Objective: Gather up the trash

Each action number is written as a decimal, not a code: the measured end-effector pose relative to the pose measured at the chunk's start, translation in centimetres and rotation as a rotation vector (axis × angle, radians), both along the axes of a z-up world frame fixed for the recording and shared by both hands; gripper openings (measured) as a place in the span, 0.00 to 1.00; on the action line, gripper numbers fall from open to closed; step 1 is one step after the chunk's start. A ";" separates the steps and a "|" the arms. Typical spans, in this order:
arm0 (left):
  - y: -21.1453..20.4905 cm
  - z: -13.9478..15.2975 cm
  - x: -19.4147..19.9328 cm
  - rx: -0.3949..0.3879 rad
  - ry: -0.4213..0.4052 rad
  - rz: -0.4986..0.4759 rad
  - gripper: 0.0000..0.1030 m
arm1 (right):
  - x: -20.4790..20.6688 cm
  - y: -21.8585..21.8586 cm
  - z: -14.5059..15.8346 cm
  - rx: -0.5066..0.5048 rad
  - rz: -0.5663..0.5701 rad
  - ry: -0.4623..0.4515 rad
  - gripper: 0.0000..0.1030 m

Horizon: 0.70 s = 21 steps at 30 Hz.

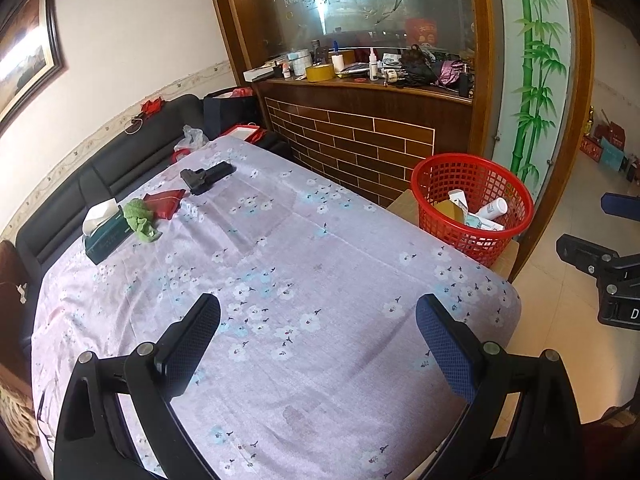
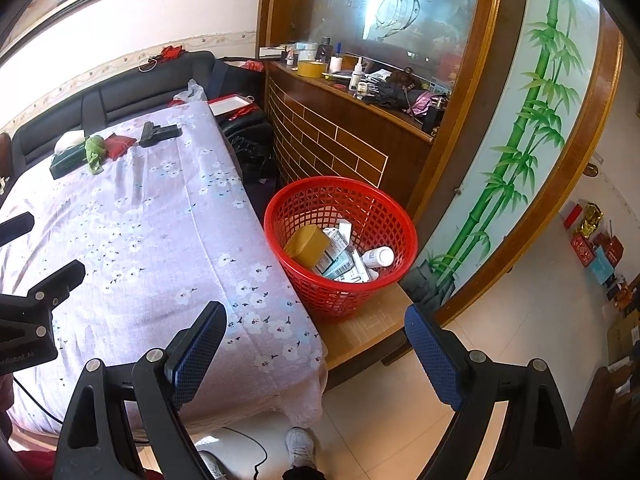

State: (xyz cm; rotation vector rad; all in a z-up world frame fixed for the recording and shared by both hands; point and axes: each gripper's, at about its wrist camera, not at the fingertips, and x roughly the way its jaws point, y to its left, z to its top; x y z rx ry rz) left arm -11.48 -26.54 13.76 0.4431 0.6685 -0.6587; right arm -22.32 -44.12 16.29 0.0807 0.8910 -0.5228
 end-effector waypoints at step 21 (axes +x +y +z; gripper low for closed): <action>0.1 -0.1 0.4 -0.003 0.007 0.001 0.95 | 0.9 -0.1 -0.4 0.006 -0.004 0.020 0.90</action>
